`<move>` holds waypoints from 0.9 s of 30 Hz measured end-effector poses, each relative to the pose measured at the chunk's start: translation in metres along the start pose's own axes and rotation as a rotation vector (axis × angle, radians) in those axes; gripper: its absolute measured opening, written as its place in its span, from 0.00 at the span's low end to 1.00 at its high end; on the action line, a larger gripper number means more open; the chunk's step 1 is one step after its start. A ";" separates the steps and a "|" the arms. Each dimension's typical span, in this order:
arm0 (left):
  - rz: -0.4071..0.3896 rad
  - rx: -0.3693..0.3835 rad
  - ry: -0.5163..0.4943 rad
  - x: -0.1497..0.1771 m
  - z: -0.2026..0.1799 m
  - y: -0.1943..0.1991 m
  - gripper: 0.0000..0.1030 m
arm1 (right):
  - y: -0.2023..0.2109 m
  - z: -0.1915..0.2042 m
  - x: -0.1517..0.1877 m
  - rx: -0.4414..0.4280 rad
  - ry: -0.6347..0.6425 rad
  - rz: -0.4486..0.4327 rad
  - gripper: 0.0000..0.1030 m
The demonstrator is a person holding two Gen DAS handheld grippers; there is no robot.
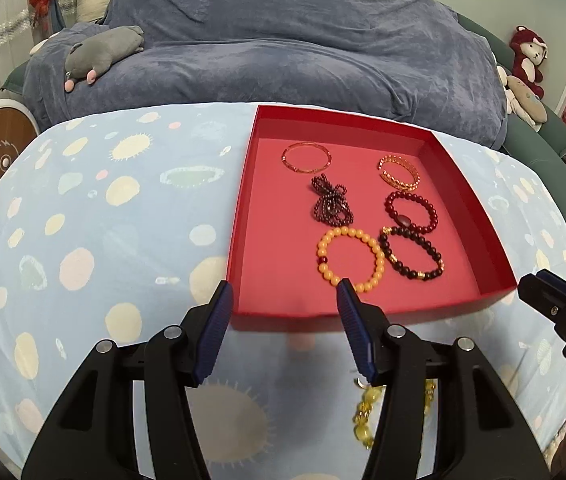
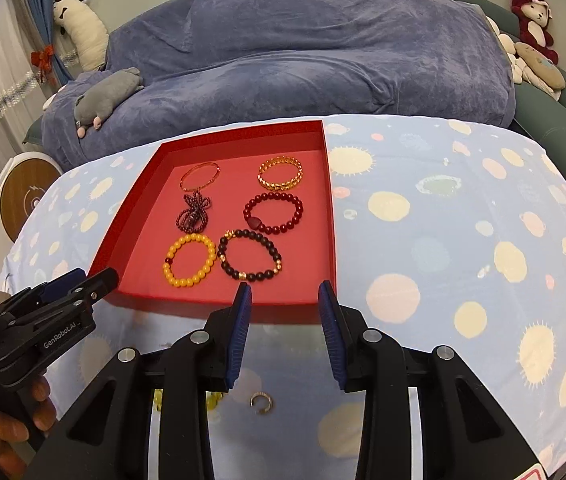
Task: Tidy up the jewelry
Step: 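Withdraw both grippers from the box toward the yellow-green bracelet and ring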
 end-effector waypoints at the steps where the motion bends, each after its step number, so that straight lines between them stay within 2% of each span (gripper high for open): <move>1: 0.005 -0.001 -0.009 0.008 -0.001 0.003 0.50 | 0.004 -0.002 0.006 0.001 -0.006 0.003 0.33; 8: 0.068 0.010 -0.012 0.059 -0.005 0.016 0.50 | 0.017 -0.005 0.054 0.008 -0.041 0.053 0.33; 13: 0.103 0.023 -0.007 0.083 -0.013 0.019 0.50 | 0.018 -0.002 0.084 0.005 -0.049 0.092 0.33; 24: 0.128 0.060 0.007 0.089 -0.034 0.004 0.55 | 0.015 0.000 0.098 0.001 -0.059 0.116 0.33; 27: 0.114 0.044 -0.016 0.088 -0.038 0.001 0.55 | 0.014 -0.002 0.098 0.005 -0.063 0.118 0.33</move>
Point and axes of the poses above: each gripper's, at about its wrist camera, not at the fingertips, and y roughly against the way its jaws point, z to its left, x to its underside, the point moved 9 cm from there along -y, roughly the way its jaws point, and after that the axes turned 5 degrees about -x, right-handed, at the moved point
